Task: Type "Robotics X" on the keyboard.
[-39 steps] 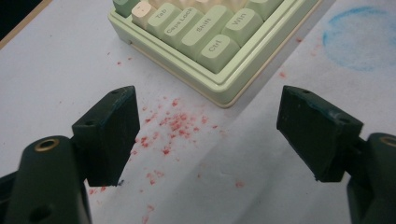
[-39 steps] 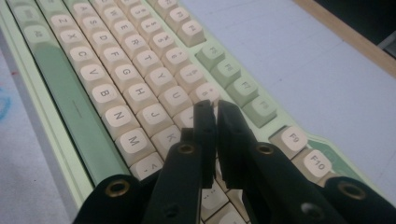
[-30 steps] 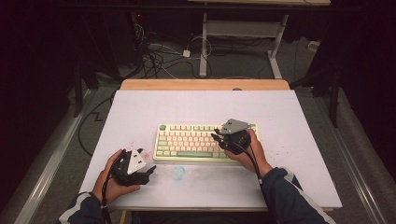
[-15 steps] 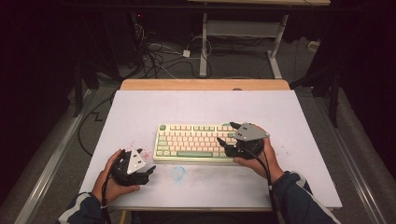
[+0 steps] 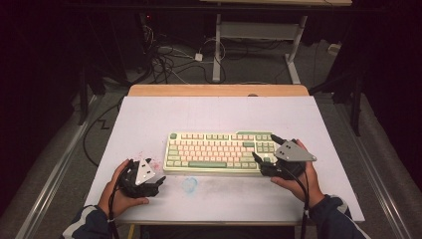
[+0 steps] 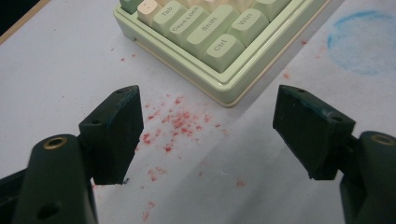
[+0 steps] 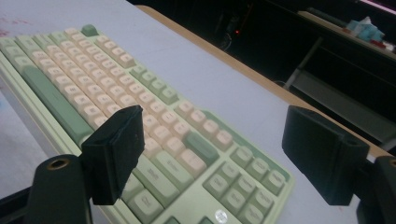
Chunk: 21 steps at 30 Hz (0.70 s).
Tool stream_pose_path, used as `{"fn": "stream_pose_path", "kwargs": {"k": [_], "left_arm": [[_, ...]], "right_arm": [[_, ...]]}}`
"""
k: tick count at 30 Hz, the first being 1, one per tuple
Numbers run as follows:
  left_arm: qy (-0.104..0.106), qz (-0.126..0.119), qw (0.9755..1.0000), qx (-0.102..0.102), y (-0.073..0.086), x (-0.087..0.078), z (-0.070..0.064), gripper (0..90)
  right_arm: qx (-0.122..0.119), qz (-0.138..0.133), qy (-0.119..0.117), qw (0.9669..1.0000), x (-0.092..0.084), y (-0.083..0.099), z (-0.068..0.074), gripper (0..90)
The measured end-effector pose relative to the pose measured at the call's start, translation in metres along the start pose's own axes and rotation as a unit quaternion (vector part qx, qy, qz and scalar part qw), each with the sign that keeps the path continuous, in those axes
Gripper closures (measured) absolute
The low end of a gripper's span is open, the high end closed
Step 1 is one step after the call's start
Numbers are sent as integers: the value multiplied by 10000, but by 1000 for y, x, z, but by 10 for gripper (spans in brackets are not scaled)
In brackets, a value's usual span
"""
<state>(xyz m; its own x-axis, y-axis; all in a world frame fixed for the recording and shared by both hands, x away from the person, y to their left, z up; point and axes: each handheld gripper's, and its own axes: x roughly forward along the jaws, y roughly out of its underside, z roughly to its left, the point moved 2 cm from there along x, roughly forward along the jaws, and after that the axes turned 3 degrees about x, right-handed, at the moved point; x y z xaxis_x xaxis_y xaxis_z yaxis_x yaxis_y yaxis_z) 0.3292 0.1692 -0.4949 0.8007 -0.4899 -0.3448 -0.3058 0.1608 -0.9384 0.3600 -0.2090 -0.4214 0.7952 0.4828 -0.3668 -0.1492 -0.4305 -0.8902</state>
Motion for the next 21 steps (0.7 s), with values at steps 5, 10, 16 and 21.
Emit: {"fn": "stream_pose_path", "kwargs": {"k": [5,10,16,21], "left_arm": [[-22,-23,10000,-1,-1,-1,1,232],[-15,-115,9997,-231,-6,-1,2,246],[128,-106,9991,-399,-11,-2,2,242],[118,-89,9990,-422,-19,0,0,329]], "right_arm": [[61,-70,172,9998,-13,9,-7,223],[97,-22,283,9995,-22,20,-11,224],[83,146,483,9987,-30,44,-6,235],[28,345,510,9981,-33,57,-5,235]]}}
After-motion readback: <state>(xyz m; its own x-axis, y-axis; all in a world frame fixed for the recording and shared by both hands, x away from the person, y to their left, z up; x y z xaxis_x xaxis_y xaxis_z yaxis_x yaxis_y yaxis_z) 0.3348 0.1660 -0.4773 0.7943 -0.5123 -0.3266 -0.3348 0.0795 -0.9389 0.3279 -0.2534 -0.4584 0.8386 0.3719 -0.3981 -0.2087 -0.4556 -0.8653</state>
